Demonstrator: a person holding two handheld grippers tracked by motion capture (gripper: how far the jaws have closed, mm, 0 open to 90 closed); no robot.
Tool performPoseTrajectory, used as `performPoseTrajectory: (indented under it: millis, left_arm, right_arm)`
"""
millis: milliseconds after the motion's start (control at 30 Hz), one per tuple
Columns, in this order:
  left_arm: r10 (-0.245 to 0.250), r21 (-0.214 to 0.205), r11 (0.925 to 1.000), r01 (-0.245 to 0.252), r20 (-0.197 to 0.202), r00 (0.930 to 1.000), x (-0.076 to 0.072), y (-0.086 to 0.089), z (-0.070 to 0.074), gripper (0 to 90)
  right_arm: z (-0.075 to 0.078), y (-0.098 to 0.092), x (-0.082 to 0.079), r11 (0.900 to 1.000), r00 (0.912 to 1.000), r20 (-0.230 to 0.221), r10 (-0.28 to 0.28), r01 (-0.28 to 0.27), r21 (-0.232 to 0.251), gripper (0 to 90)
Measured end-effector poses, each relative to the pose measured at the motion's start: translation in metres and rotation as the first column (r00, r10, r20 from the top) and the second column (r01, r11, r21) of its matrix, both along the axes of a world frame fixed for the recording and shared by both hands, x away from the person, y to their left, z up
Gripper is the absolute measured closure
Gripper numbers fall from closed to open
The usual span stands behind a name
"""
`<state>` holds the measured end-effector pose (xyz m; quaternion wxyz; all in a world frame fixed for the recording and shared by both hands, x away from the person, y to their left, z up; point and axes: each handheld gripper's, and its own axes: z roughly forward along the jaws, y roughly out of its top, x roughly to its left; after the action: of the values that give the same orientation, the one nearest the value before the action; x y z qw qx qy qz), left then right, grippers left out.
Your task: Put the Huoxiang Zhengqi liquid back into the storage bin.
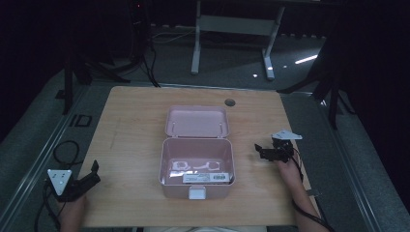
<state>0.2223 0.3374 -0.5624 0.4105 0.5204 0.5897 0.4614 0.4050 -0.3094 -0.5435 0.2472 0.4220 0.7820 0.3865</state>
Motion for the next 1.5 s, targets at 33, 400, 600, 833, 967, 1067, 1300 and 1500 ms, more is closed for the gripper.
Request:
performPoseTrajectory:
  millis: [33, 400, 600, 833, 967, 1067, 1300, 1500]
  left_arm:
    - [0.0, 0.0, 1.0, 0.0, 0.0, 1.0, 0.0, 0.0, 0.0, 2.1]
    - [0.001, 0.0, 1.0, -0.001, 0.0, 1.0, 0.0, 0.0, 0.0, 2.1]
    - [0.001, 0.0, 1.0, -0.001, 0.0, 1.0, 0.0, 0.0, 0.0, 2.1]
    - [0.001, -0.001, 1.0, -0.001, 0.0, 1.0, 0.0, 0.0, 0.0, 2.1]
    - [-0.001, -0.002, 1.0, 0.001, 0.002, 1.0, 0.0, 0.0, 0.0, 2.1]
    - [-0.002, -0.002, 1.0, 0.002, 0.002, 1.0, 0.0, 0.0, 0.0, 2.1]
    - [-0.003, -0.002, 1.0, 0.003, 0.002, 1.0, 0.0, 0.0, 0.0, 2.1]
    - [-0.002, -0.003, 1.0, 0.002, 0.002, 1.0, 0.0, 0.001, 0.0, 2.1]
  right_arm:
    - [0.0, -0.004, -0.001, 1.0, 1.0, 0.0, -0.004, 0.004, 0.008, 11.9]
    - [-0.002, -0.029, -0.01, 0.9959, 0.9962, 0.014, -0.086, 0.085, 0.03, 12.0]
    - [-0.002, -0.037, -0.015, 0.9936, 0.9941, 0.017, -0.108, 0.107, 0.038, 12.0]
    - [-0.002, -0.047, -0.023, 0.9845, 0.9854, 0.039, -0.165, 0.163, 0.065, 12.1]
    - [-0.002, -0.05, -0.028, 0.9777, 0.9783, 0.04, -0.203, 0.201, 0.062, 12.6]
    - [-0.003, -0.052, -0.032, 0.9755, 0.9743, 0.058, -0.218, 0.215, 0.045, 12.6]
    - [-0.002, -0.056, -0.038, 0.9634, 0.9592, 0.093, -0.267, 0.263, 0.051, 12.6]
    - [-0.002, -0.059, -0.039, 0.951, 0.9443, 0.114, -0.309, 0.305, 0.05, 12.6]
